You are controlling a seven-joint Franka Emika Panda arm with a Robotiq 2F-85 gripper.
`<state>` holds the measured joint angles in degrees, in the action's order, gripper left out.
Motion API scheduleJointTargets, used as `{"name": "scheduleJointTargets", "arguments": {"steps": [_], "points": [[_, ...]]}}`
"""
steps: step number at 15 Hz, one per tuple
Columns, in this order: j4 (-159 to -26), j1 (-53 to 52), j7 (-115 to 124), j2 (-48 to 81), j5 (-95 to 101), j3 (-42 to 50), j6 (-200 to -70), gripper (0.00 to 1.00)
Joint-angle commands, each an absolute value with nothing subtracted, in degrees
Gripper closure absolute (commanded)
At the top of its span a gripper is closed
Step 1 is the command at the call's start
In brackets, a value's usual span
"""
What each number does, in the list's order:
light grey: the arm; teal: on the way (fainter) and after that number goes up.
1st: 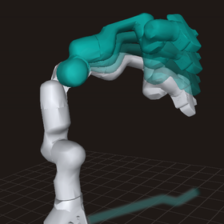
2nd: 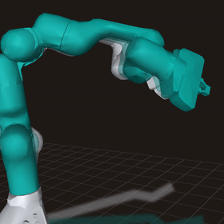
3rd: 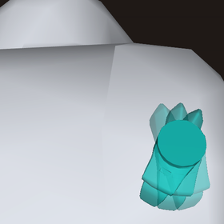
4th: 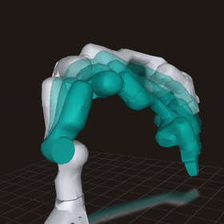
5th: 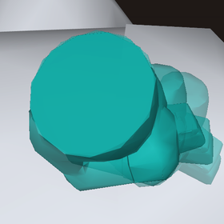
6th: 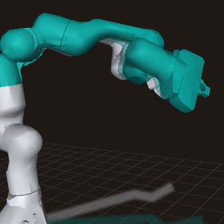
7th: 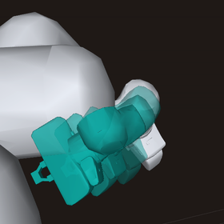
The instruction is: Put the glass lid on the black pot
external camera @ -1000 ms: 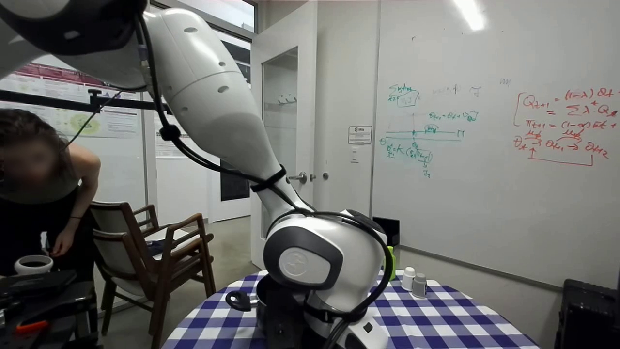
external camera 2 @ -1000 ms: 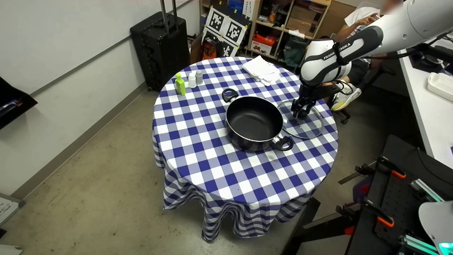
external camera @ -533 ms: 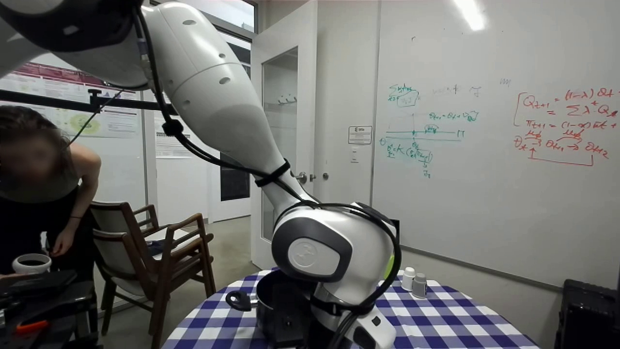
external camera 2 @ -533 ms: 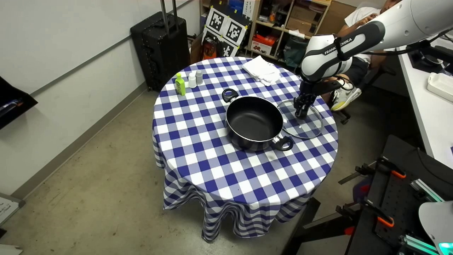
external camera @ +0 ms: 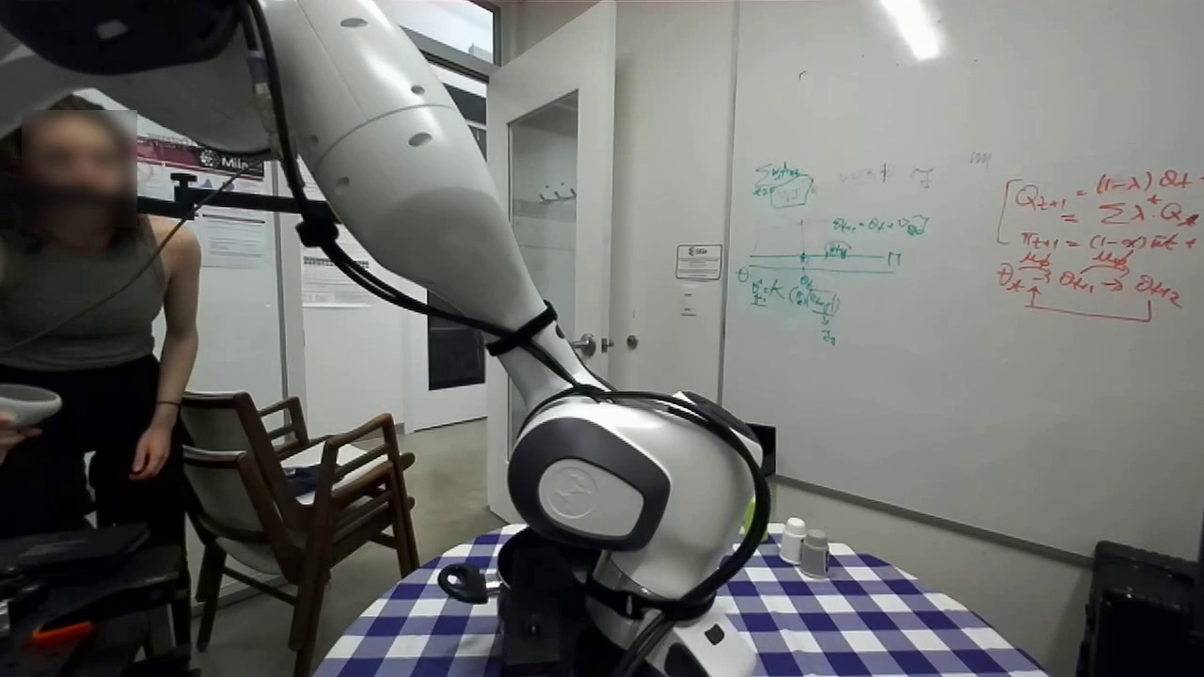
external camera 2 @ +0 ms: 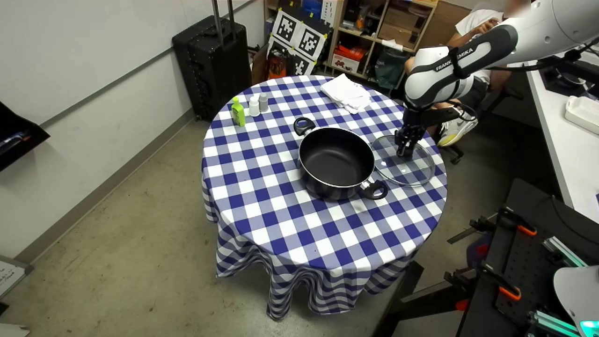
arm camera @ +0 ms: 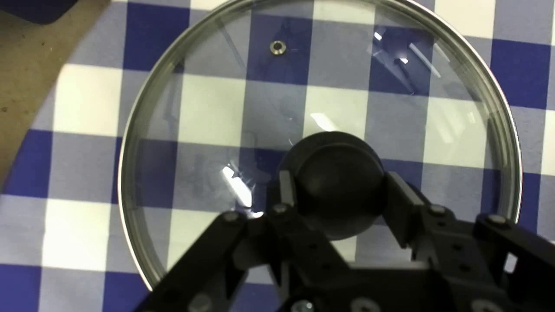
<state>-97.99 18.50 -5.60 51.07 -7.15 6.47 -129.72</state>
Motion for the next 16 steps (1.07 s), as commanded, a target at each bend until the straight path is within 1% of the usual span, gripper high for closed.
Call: {"name": "scheduleJointTargets", "arguments": {"steps": [1, 5, 8, 10, 12, 16], "points": [[-110.98, 18.31, -2.48, 38.92, -8.80, 7.86, -129.02, 0.75], [-118.10, 14.39, 6.45, 29.23, -5.34, 12.81, -128.55, 0.75], [-120.33, 11.40, 10.76, 21.85, -0.36, 15.35, -126.22, 0.75], [-119.09, 9.11, 13.31, 18.16, 4.24, 15.64, -122.50, 0.75], [-115.64, 7.25, 13.55, 16.11, 7.55, 13.98, -118.11, 0.75], [-107.00, 3.72, 10.89, 17.04, 10.57, 9.29, -110.49, 0.75]]}}
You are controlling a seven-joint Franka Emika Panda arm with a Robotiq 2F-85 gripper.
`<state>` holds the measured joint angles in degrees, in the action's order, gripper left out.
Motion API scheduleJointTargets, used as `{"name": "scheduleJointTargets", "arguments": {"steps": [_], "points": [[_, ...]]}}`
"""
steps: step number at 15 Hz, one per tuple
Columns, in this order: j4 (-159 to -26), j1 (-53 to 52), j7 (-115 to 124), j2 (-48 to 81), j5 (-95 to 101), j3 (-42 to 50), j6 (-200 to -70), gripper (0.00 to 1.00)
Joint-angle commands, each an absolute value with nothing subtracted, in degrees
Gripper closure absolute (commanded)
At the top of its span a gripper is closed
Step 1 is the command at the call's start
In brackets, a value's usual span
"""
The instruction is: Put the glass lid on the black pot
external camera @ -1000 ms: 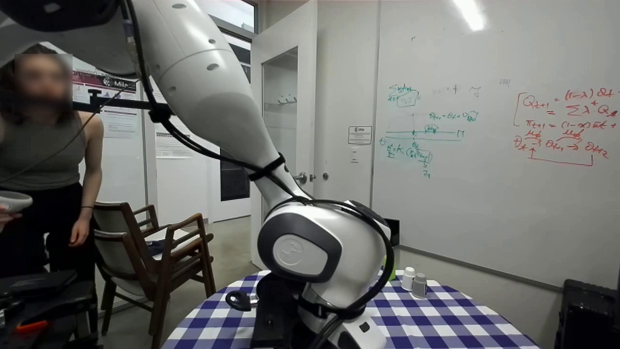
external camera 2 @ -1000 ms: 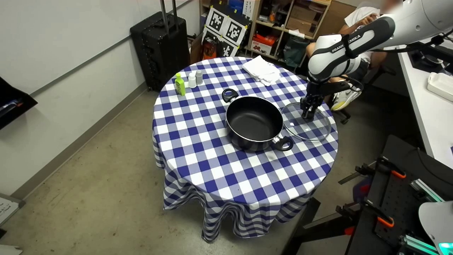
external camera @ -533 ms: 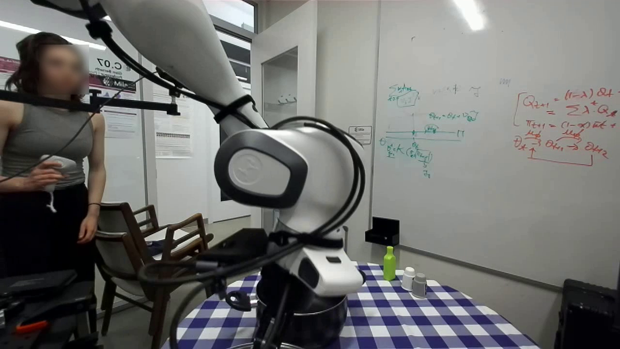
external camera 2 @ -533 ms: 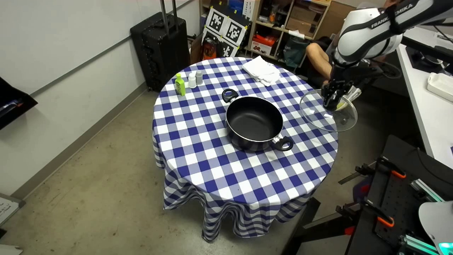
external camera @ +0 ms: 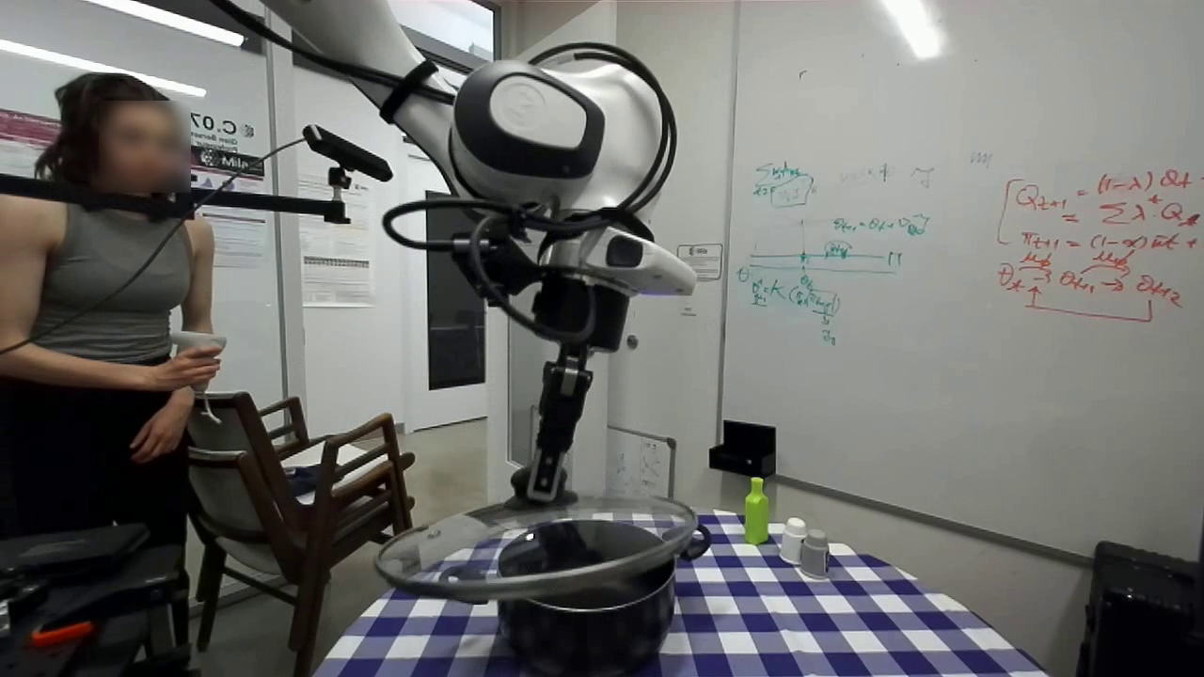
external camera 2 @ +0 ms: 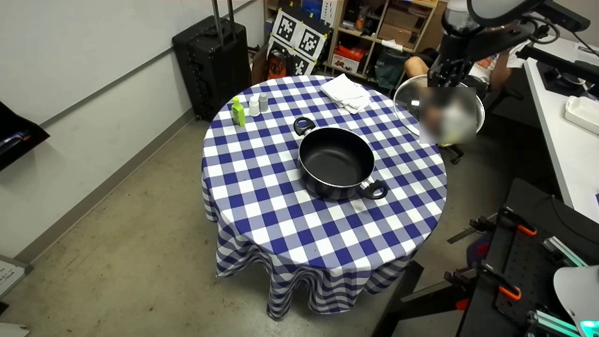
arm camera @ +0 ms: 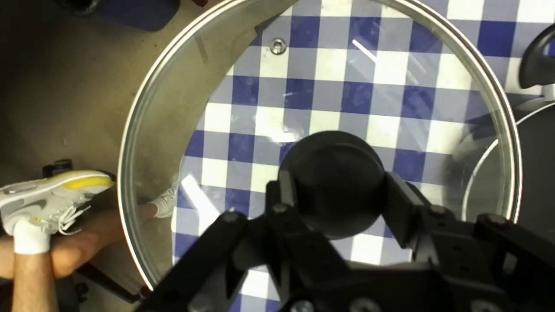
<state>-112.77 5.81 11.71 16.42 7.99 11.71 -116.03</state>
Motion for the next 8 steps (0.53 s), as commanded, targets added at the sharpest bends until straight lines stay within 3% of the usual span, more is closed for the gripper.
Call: {"name": "scheduleJointTargets", "arguments": {"steps": [1, 8], "points": [[-104.51, 3.12, 10.47, 18.32, 10.71, 8.28, -109.17, 0.75], [-95.63, 0.73, 8.23, 22.97, 10.95, 4.53, -107.18, 0.75]]}}
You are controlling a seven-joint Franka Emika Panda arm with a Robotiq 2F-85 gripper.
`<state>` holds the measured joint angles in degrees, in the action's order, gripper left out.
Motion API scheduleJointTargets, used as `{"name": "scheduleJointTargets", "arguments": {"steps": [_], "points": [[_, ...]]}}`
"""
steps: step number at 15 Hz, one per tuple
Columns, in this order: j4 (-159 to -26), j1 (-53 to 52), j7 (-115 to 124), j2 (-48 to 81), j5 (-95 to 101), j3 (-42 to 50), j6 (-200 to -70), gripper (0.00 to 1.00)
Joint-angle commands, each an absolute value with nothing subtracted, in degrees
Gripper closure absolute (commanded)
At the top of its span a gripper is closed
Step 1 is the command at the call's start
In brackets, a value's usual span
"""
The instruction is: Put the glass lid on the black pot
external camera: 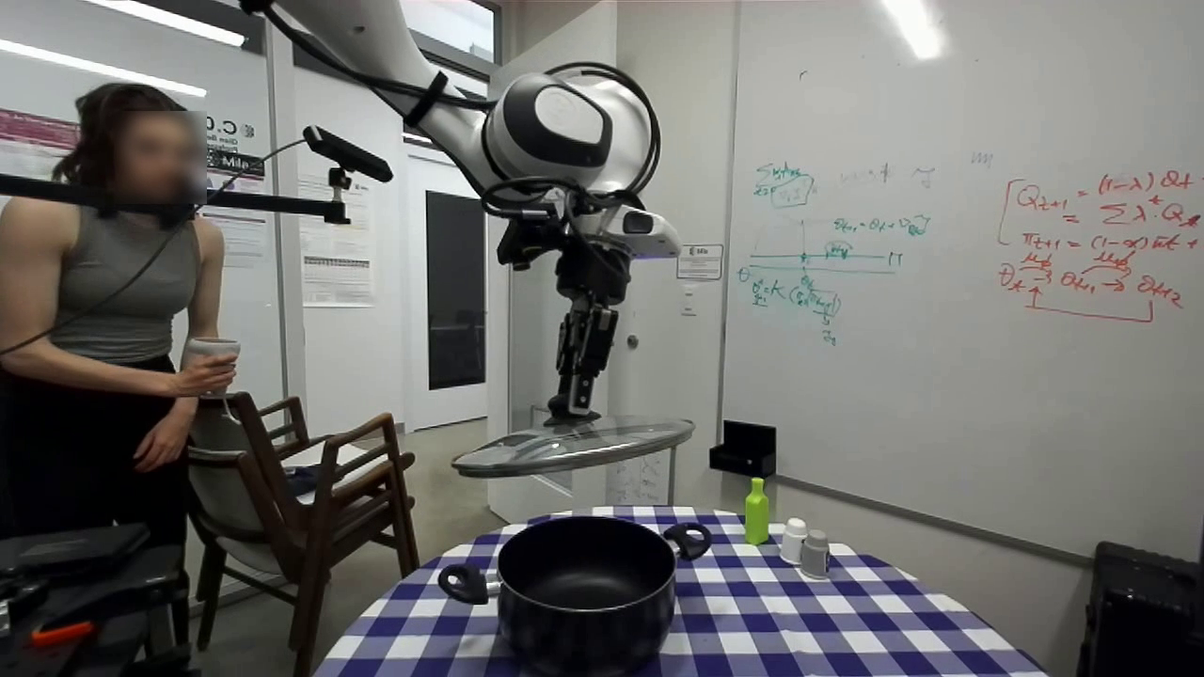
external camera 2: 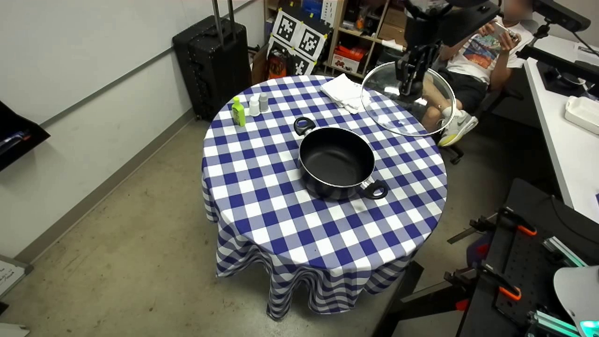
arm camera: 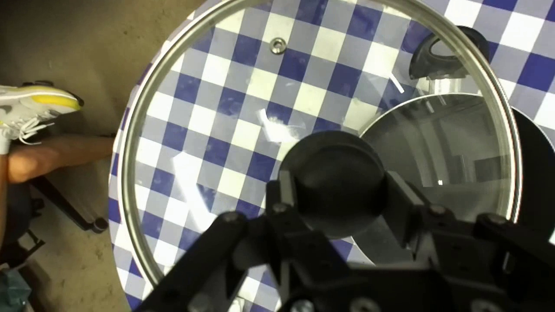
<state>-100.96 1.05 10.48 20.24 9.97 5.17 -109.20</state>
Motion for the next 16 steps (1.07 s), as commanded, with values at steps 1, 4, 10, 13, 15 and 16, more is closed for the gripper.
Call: {"name": "scheduleJointTargets", "arguments": {"steps": [1, 4, 10, 13, 15, 16], "points": [[-94.52, 0.85, 7.38, 24.08, 10.32, 4.18, -107.86, 0.75], [-90.99, 0.99, 4.49, 27.91, 9.68, 3.25, -108.21, 0.75], [-85.90, 0.34, -2.66, 35.10, 9.26, 0.43, -110.96, 0.75], [-86.36, 0.71, -7.15, 36.94, 7.17, -2.05, -113.43, 0.75], [-87.88, 0.43, -9.02, 37.81, 6.42, -3.21, -115.16, 0.75], [-88.01, 0.48, -10.19, 38.62, 5.92, -3.81, -115.49, 0.75]]}}
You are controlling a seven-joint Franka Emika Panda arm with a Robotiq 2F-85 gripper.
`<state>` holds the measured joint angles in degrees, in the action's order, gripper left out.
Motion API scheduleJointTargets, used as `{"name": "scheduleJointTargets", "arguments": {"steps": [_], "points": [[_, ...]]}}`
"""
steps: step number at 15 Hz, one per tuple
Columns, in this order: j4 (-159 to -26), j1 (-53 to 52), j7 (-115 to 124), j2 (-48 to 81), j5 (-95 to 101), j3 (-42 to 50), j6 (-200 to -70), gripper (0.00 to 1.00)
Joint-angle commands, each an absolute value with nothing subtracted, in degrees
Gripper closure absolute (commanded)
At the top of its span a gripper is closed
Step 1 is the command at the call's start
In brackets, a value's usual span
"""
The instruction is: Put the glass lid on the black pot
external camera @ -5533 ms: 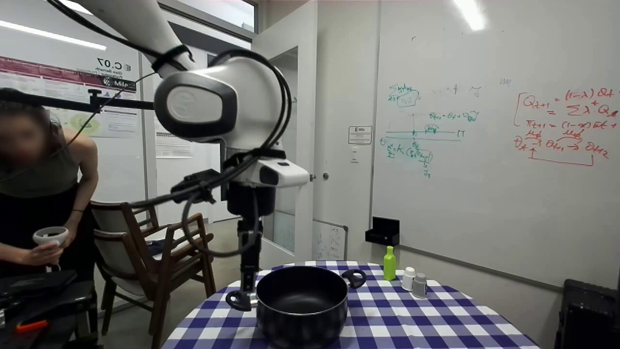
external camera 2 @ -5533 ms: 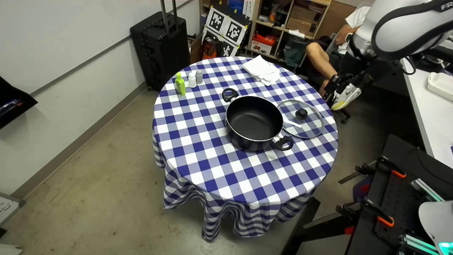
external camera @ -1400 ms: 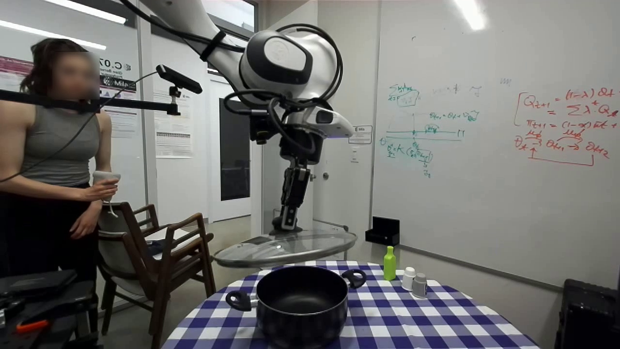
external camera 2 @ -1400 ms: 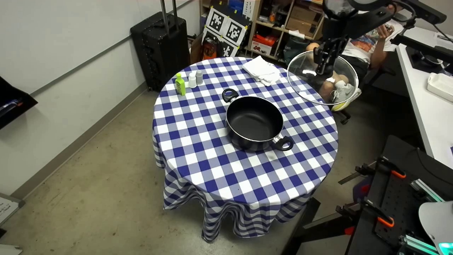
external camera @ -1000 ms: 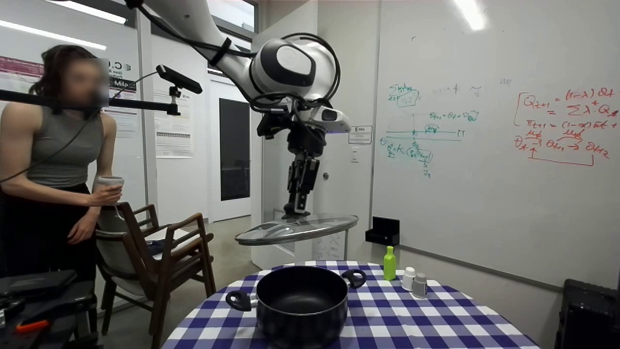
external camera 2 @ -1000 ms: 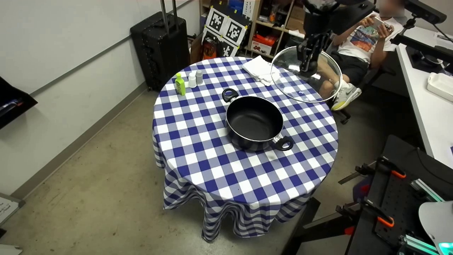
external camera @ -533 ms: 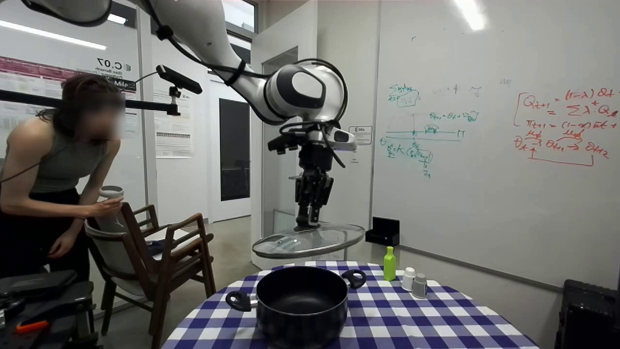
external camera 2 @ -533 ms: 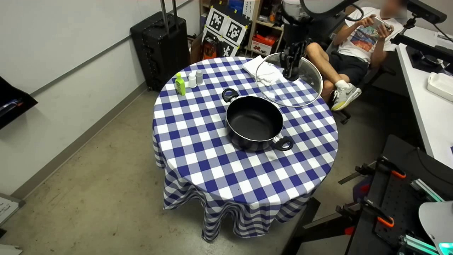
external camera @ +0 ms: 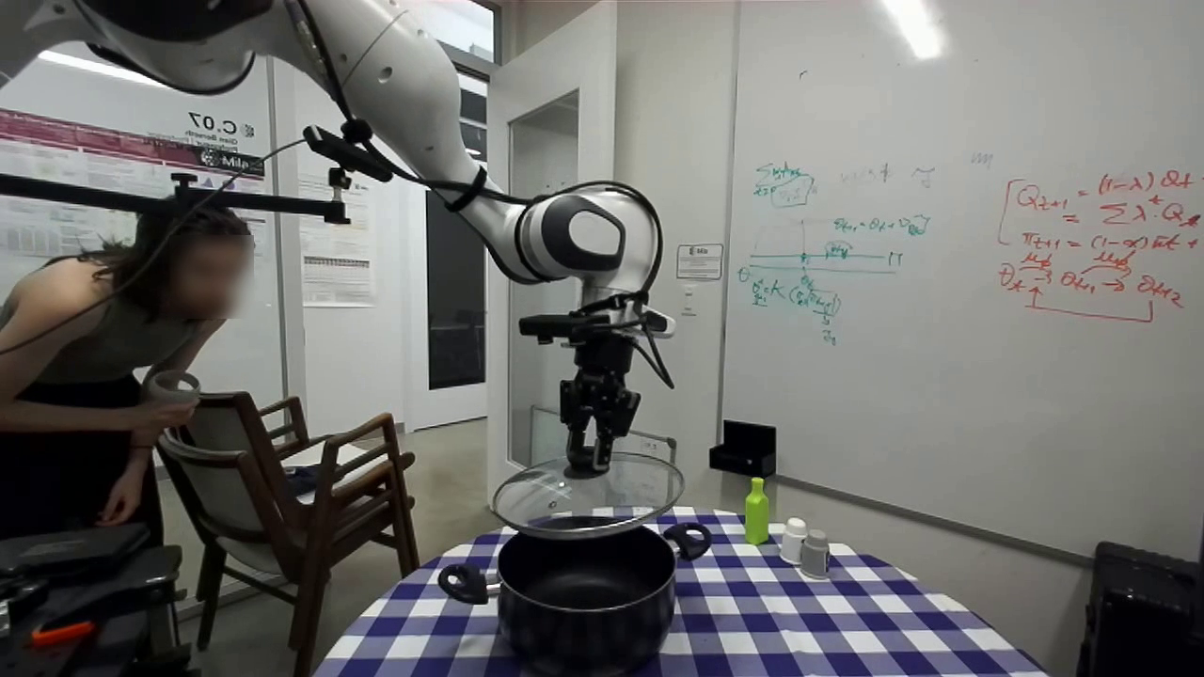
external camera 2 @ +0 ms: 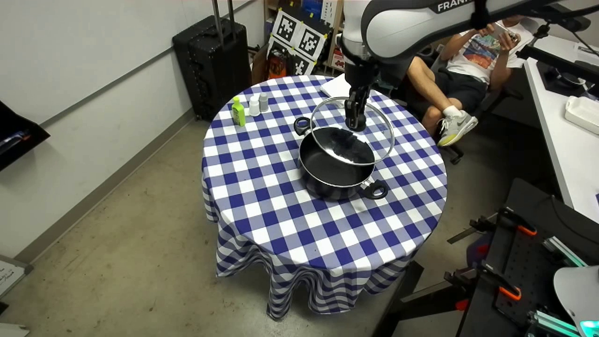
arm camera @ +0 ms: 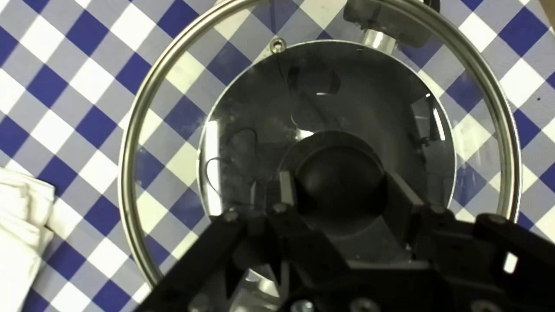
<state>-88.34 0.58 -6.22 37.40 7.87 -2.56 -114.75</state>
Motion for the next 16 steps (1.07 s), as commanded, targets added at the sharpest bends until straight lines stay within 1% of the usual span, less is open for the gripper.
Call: {"name": "scheduleJointTargets", "arguments": {"steps": [1, 6, 16], "points": [[-88.36, 0.51, -11.20, 39.22, 5.45, -4.39, -115.80, 0.75], [-86.90, 0.18, -13.16, 42.70, 5.37, -5.00, -116.81, 0.75], [-82.99, 1.70, -13.53, 45.25, 4.35, -4.69, -119.68, 0.75]]}}
